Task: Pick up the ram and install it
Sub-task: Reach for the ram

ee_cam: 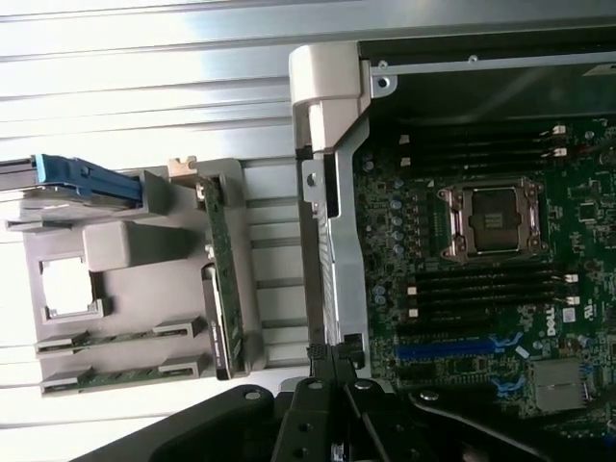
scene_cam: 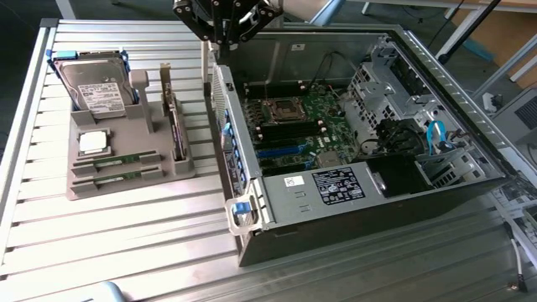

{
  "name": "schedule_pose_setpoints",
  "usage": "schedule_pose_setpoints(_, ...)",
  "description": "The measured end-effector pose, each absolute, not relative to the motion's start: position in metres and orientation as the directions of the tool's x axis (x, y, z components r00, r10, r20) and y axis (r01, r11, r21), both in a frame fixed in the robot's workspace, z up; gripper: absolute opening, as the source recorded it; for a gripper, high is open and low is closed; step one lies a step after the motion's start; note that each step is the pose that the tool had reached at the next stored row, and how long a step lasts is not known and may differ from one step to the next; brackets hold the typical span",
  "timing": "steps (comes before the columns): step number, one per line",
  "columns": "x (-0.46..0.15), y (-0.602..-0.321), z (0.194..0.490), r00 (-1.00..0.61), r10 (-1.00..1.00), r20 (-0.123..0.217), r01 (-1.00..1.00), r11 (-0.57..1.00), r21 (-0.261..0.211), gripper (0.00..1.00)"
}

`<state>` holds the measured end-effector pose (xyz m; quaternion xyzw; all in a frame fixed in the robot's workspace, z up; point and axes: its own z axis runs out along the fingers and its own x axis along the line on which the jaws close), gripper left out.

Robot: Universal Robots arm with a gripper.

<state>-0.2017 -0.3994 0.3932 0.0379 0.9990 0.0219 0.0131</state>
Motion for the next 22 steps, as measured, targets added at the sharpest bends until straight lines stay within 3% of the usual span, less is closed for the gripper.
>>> schedule_pose_setpoints(22, -0.254, -0.399, 0.393, -0.997, 0.076, -0.024, 0.075, 0.996, 0.045, 0.11)
